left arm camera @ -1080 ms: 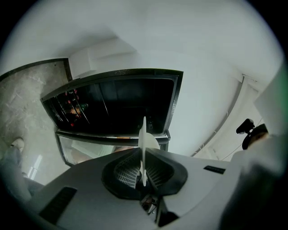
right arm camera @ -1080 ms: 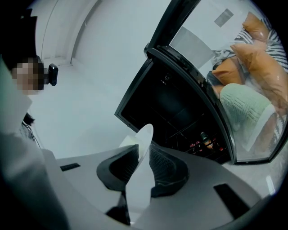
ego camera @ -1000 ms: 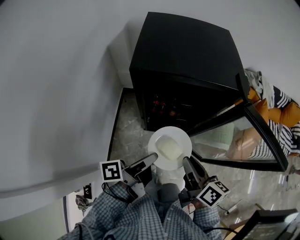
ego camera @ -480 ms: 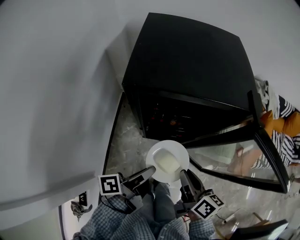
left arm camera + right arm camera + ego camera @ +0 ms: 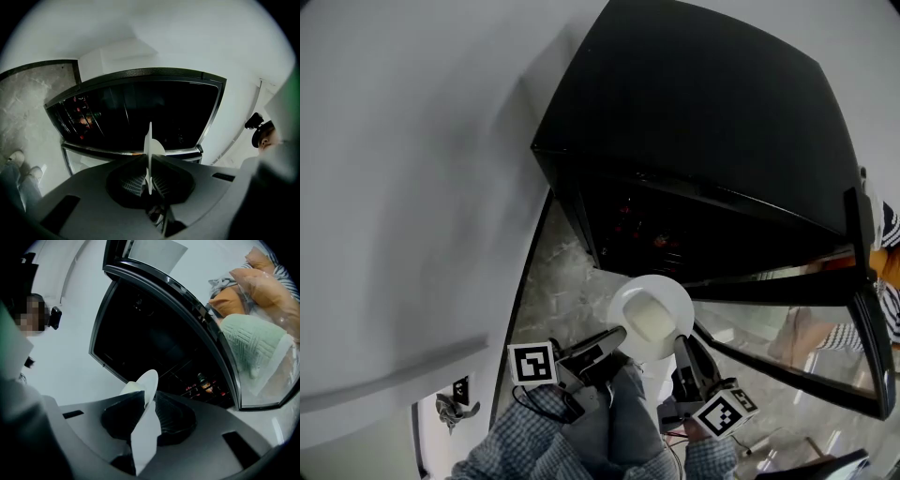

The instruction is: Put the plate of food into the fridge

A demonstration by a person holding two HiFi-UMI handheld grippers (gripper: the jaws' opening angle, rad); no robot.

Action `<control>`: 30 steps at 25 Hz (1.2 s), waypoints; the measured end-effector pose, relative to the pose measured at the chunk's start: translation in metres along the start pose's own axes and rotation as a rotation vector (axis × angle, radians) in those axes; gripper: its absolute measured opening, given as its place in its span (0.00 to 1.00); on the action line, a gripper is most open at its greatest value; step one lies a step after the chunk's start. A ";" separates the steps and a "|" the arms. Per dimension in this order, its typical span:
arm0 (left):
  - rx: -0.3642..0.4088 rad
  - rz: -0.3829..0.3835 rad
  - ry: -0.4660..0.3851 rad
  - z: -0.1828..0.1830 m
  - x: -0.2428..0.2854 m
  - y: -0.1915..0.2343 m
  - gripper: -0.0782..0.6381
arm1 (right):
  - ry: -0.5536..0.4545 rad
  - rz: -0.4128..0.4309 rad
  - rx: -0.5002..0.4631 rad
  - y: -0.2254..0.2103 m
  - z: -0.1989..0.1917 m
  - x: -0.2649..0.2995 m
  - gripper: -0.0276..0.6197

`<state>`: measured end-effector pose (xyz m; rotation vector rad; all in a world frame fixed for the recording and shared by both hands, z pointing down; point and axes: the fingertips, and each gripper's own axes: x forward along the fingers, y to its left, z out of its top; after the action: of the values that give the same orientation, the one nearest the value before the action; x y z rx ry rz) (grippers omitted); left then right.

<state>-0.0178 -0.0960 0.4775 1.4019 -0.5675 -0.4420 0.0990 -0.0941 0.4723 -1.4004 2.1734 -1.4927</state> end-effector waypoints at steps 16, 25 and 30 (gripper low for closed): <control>-0.018 0.020 -0.044 0.003 0.007 0.061 0.14 | 0.050 -0.013 0.008 -0.051 -0.028 0.024 0.16; -0.041 0.026 -0.046 0.005 0.016 0.093 0.14 | 0.080 -0.041 -0.002 -0.079 -0.038 0.036 0.16; -0.067 0.017 -0.049 0.005 0.021 0.109 0.14 | 0.077 -0.062 -0.010 -0.093 -0.043 0.041 0.16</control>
<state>-0.0090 -0.0989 0.5879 1.3240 -0.5991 -0.4788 0.1076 -0.1030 0.5820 -1.4499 2.2045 -1.5844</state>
